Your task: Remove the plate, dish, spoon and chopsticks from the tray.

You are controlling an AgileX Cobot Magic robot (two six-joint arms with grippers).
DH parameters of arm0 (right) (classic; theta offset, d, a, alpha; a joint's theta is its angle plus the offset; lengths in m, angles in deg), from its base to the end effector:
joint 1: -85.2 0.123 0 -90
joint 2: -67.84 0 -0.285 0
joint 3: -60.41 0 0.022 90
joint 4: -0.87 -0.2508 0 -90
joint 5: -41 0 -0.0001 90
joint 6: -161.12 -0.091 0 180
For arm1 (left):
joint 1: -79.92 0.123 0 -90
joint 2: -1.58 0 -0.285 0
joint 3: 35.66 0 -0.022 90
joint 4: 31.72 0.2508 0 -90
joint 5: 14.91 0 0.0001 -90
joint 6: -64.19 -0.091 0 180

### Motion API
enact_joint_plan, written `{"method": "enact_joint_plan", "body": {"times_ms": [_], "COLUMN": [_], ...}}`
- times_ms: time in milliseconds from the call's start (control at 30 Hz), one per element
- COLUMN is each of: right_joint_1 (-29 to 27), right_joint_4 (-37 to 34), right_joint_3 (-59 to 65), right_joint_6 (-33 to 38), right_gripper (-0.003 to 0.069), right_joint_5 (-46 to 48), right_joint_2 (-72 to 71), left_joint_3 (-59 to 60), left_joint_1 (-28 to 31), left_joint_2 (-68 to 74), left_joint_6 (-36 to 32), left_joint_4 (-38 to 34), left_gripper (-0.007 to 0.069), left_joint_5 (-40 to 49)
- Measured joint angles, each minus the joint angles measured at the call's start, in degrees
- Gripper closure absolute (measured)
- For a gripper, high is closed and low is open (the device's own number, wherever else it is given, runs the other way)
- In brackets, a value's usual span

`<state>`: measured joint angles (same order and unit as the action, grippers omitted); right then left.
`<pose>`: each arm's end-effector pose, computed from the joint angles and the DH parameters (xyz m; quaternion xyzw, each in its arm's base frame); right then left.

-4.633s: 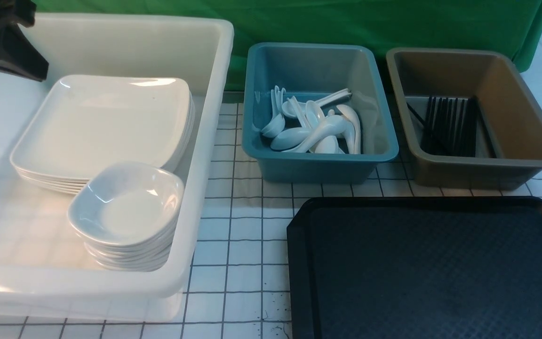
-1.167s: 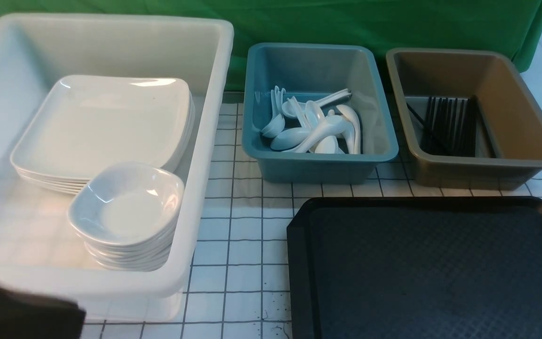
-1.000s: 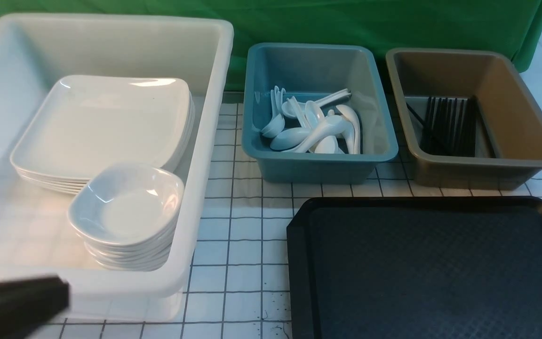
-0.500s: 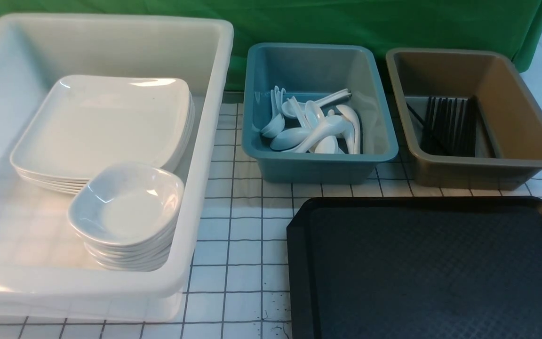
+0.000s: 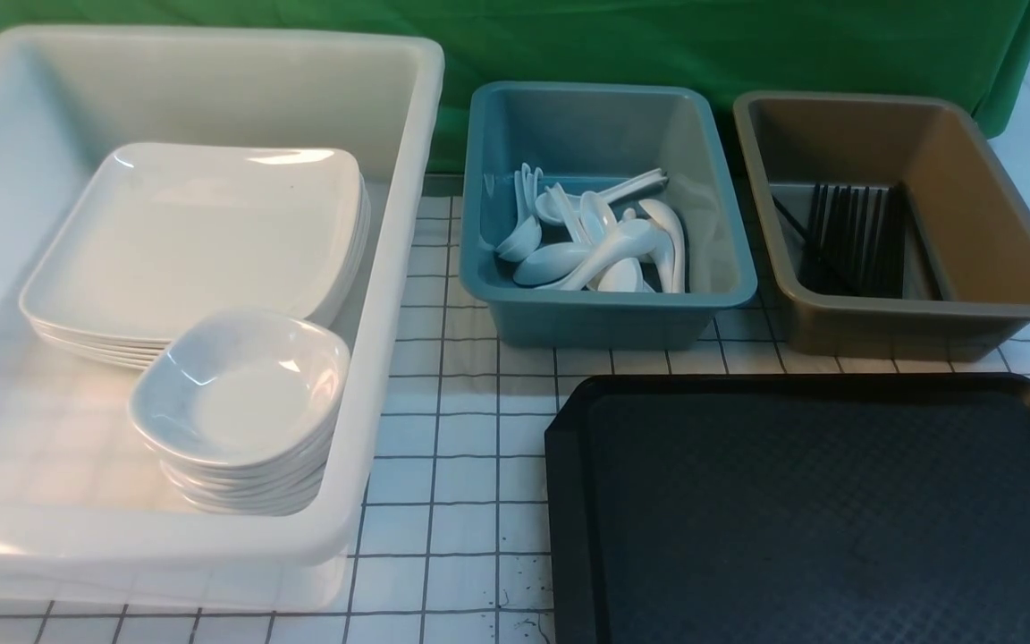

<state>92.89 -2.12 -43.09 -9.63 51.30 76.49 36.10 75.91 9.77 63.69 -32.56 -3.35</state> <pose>0.0562 0.0085 0.2003 -0.0933 0.7339 0.0116 0.6727 0.0518 -0.0039 0.2265 0.0241 0.7160 -0.0274 0.6972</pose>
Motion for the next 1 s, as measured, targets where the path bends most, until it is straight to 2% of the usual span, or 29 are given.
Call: {"method": "enact_joint_plan", "body": {"times_ms": [167,1000], "right_joint_1": [0.0,0.0], "right_joint_4": [0.0,0.1], "right_joint_3": [0.0,0.0], "right_joint_6": [0.0,0.0], "right_gripper": [0.0418,0.0418], "right_joint_5": [0.0,0.0], "right_joint_2": [0.0,0.0], "left_joint_3": [5.7,5.8], "left_joint_1": [1.9,1.9], "left_joint_2": [-0.4,-0.4], "left_joint_6": [1.2,2.1], "left_joint_4": [1.4,0.8], "left_gripper": [0.062,0.062], "left_joint_5": [-0.7,0.7]}}
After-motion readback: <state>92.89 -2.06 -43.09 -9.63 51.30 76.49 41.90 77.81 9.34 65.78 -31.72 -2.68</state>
